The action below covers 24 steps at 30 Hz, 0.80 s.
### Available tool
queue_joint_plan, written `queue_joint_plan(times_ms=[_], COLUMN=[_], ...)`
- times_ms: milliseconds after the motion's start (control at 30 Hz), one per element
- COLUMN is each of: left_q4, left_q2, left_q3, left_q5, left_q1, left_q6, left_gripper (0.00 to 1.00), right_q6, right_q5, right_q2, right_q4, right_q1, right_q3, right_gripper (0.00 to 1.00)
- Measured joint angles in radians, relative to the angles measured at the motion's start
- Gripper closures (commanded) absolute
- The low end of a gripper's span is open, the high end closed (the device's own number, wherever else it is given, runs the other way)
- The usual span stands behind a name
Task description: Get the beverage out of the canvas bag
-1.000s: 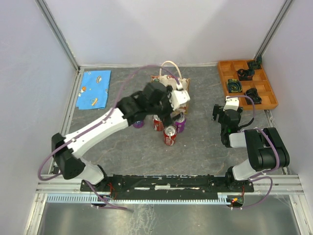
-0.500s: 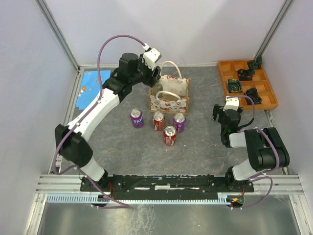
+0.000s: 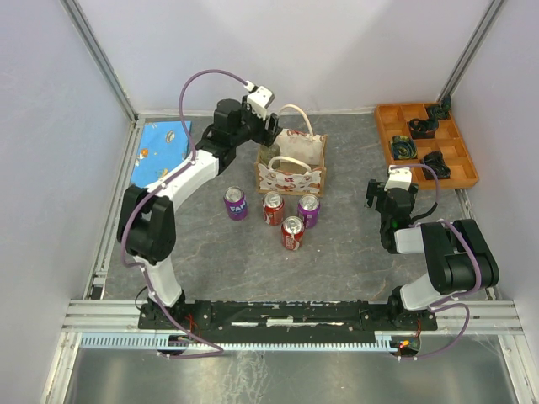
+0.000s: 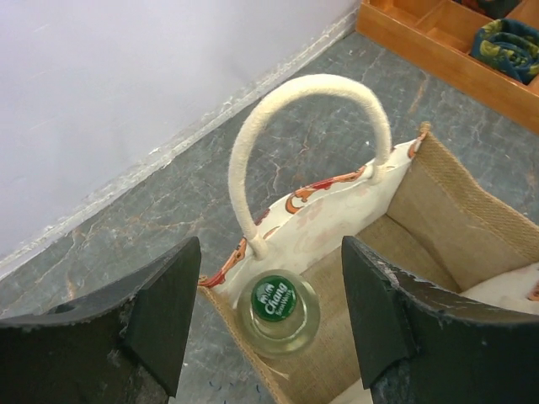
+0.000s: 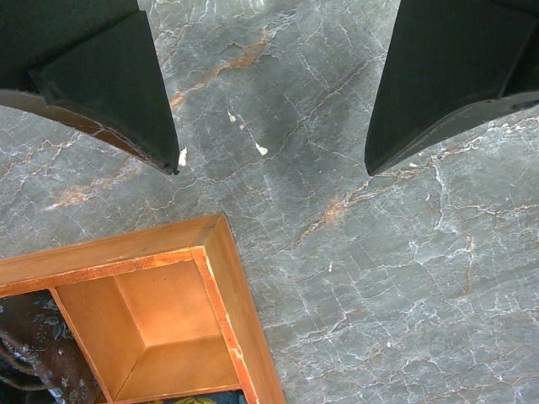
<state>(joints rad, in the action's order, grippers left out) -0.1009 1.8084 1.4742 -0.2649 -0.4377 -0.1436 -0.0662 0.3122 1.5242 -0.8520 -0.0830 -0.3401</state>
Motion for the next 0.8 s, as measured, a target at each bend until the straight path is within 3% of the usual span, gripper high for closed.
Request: queue_joint_plan(times_ms=[267,800], left_q4=[-0.147,-0.164], left_q2=[0.091,0.157], left_q3=[-0.034,-0.034], left_q5=[-0.029,-0.078], left_q1=[0.023,0.023], left_q6=[0.027,0.042], left_gripper=[0.28,0.36], right_q6=[0.0,0.0], right_q5=[0.0,0.0], right_q2=[0.0,0.0], right_q4=[0.0,0.0], right_q1=[0.0,0.0], right_q3=[0.0,0.0], right_gripper=[0.01,0.01])
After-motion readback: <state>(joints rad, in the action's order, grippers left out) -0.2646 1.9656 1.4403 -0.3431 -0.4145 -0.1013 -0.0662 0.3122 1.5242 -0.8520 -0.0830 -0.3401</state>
